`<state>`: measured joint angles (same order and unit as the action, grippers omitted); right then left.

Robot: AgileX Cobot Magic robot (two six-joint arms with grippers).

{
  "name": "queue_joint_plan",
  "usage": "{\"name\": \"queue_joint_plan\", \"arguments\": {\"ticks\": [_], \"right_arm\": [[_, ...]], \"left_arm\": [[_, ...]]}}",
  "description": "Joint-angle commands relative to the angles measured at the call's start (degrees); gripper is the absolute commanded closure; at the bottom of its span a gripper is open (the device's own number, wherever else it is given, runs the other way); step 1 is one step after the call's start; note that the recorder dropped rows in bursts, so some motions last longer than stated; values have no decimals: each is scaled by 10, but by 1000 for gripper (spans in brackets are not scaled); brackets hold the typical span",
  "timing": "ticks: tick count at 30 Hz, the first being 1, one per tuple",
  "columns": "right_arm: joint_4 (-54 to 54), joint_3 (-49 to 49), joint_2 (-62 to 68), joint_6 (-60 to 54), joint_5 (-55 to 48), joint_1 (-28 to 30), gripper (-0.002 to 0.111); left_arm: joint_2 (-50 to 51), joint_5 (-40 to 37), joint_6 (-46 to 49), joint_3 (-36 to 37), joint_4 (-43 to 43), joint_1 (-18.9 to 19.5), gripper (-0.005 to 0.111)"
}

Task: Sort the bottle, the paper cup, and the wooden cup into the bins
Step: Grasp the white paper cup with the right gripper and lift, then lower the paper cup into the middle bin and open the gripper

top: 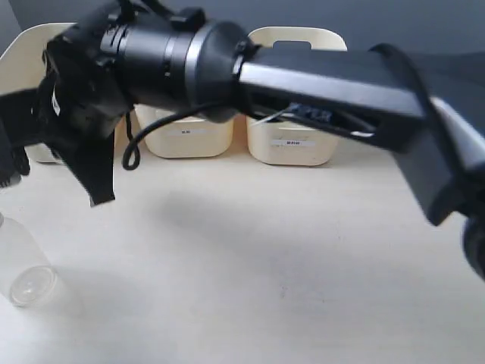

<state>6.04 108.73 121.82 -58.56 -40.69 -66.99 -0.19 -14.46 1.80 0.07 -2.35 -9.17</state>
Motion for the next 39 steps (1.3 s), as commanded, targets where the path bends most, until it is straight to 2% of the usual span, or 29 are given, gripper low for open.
{"name": "queue_joint_plan", "arguments": {"ticks": [1, 6, 13, 18, 28, 39], "right_arm": [[41, 1, -55, 64, -7, 24, 109], [12, 1, -82, 114, -6, 90, 109], [-150, 1, -66, 115, 72, 206, 109], [-202, 1, -27, 102, 92, 249, 109], [-217, 1, 55, 95, 123, 259, 109], [-228, 1, 78, 95, 142, 259, 109]], "left_arm": [[2, 8, -2, -1, -1, 0, 107], [2, 8, -2, -1, -1, 0, 107], [2, 8, -2, -1, -1, 0, 107], [2, 8, -2, -1, -1, 0, 107], [2, 8, -2, -1, -1, 0, 107], [2, 8, -2, -1, -1, 0, 107]]}}
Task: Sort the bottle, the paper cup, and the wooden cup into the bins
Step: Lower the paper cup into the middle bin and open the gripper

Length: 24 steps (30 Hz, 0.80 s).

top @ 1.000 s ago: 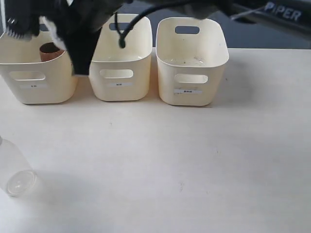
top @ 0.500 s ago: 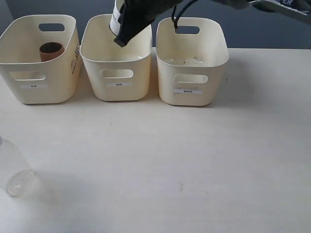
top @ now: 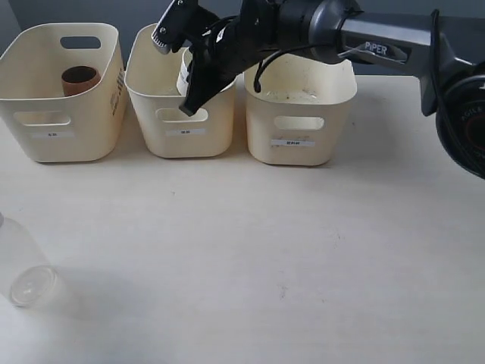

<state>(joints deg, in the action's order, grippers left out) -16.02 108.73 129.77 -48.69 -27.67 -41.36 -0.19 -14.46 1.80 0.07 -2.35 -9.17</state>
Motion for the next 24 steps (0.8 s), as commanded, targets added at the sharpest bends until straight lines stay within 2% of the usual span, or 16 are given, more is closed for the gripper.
{"name": "queue_joint_plan", "arguments": {"ticks": [1, 4, 10, 19, 24], "right_arm": [[-8, 1, -1, -3, 11, 2, 109], [-8, 1, -1, -3, 9, 2, 104], [-8, 1, -1, -2, 9, 2, 72], [-19, 1, -16, -1, 45, 1, 70], [-40, 1, -83, -1, 6, -12, 70]], "left_arm": [[2, 8, -2, -1, -1, 0, 107], [2, 8, -2, -1, -1, 0, 107], [2, 8, -2, -1, -1, 0, 107], [2, 8, -2, -1, -1, 0, 107], [2, 8, -2, -1, -1, 0, 107]]}}
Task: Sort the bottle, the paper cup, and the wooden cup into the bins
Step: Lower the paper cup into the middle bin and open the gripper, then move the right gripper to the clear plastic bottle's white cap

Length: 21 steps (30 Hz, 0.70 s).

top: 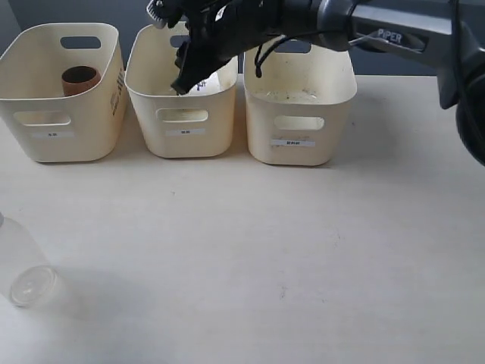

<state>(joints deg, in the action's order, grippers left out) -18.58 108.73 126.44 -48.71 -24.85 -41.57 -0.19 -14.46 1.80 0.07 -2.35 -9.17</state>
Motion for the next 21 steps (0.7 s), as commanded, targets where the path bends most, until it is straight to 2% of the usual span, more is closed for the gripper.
{"name": "queue_joint_plan", "arguments": {"ticks": [1, 2, 4, 5, 7, 11, 21], "right_arm": [[-14, 1, -63, -3, -30, -14, 70], [-14, 1, -82, -6, -42, -22, 75], [-15, 1, -111, -5, -66, -36, 100], [-19, 1, -123, 19, -75, -41, 108], [-21, -10, -143, 59, -73, -57, 109], [-21, -83, -191, 42, -32, -87, 109], [-63, -429, -361, -12, 230, -120, 109]], "left_arm": [[2, 8, -2, -1, -1, 0, 107], [2, 8, -2, -1, -1, 0, 107], [2, 8, -2, -1, -1, 0, 107], [2, 8, -2, -1, -1, 0, 107], [2, 8, -2, -1, -1, 0, 107], [2, 8, -2, -1, -1, 0, 107], [2, 8, -2, -1, -1, 0, 107]]}}
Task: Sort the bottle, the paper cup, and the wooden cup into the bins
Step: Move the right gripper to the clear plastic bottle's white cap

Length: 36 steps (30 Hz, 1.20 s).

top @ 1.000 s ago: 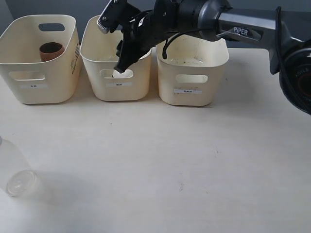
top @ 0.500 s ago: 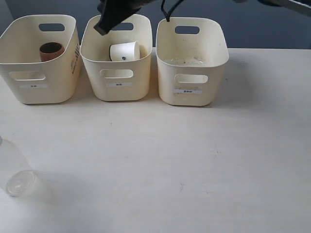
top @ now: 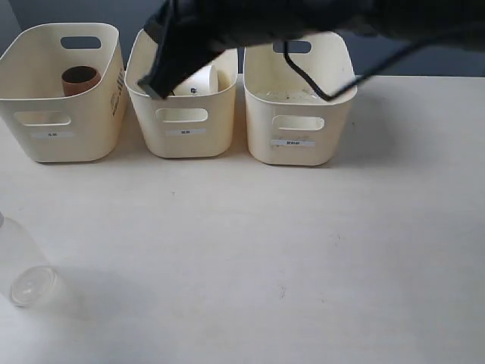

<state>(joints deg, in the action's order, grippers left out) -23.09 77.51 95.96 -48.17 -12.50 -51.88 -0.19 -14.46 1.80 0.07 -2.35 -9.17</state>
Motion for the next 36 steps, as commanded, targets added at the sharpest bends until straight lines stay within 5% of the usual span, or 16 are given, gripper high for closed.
{"name": "queue_joint_plan", "arguments": {"ticks": [1, 5, 7, 10, 17, 19, 27, 36], "right_arm": [[-18, -146, -67, -18, 130, -26, 109], [-14, -247, -84, 9, 258, -83, 109], [78, -283, -69, 134, 346, -117, 109], [366, -321, -33, 465, 547, -134, 109], [399, -321, 154, 530, 765, -135, 109], [407, -319, 180, 534, 825, -135, 100], [421, -265, 214, 578, 810, -149, 36], [478, -166, 255, 634, 720, -149, 34]], "left_arm": [[2, 8, -2, -1, -1, 0, 107], [2, 8, -2, -1, -1, 0, 107], [2, 8, -2, -1, -1, 0, 107], [2, 8, -2, -1, -1, 0, 107], [2, 8, -2, -1, -1, 0, 107], [2, 8, -2, -1, -1, 0, 107], [2, 8, -2, -1, -1, 0, 107], [2, 8, -2, -1, -1, 0, 107]]}}
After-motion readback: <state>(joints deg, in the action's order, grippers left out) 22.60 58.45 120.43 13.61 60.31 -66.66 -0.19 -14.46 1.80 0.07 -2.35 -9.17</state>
